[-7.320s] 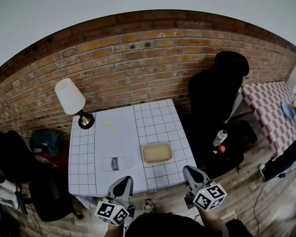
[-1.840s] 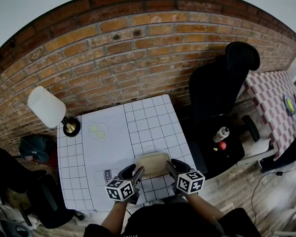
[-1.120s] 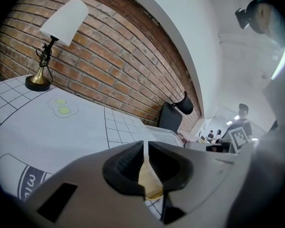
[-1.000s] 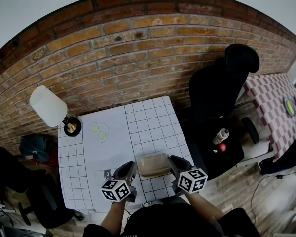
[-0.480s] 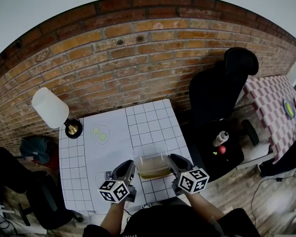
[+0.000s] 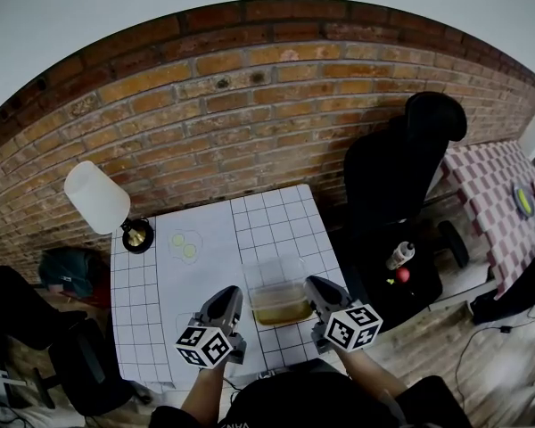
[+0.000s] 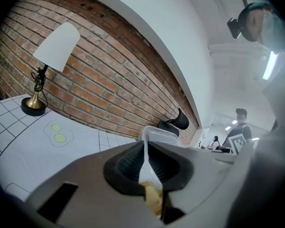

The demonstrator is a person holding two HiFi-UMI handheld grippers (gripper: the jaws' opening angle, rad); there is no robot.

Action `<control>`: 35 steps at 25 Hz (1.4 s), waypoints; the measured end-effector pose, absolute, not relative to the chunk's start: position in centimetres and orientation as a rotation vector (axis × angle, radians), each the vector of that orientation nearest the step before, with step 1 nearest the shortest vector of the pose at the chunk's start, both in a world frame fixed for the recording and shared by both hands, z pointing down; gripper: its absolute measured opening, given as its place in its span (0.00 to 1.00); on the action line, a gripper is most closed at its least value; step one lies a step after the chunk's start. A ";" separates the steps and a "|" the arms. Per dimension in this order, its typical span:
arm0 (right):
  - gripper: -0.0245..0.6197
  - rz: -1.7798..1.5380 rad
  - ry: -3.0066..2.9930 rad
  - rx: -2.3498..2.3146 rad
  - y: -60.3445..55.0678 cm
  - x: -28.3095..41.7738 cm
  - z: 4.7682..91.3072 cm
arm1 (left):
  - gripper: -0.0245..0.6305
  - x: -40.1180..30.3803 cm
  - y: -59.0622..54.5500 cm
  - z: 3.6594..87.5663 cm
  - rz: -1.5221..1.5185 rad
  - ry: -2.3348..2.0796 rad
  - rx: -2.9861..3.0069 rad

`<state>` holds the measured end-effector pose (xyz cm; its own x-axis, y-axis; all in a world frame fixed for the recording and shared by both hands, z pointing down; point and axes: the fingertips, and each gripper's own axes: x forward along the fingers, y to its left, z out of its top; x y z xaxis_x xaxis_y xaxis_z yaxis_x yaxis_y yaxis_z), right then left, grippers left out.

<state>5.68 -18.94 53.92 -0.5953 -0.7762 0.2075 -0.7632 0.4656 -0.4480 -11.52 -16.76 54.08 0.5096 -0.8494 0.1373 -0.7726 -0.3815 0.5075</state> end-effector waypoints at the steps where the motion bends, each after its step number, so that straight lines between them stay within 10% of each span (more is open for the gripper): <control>1: 0.07 -0.784 2.666 -1.396 -19.0 5.6 53.5 | 0.09 -11.6 -16.8 53.7 -0.206 -1.327 2.245; 35: 0.07 -0.653 2.575 -1.276 -18.8 4.5 45.7 | 0.08 -13.1 -16.4 45.6 -0.369 -1.399 2.365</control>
<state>4.46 -18.79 45.66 -0.6097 -0.7923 0.0214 -0.7069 0.5313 -0.4669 -13.08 -16.39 45.60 0.4736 -0.8800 -0.0376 -0.7838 -0.4405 0.4377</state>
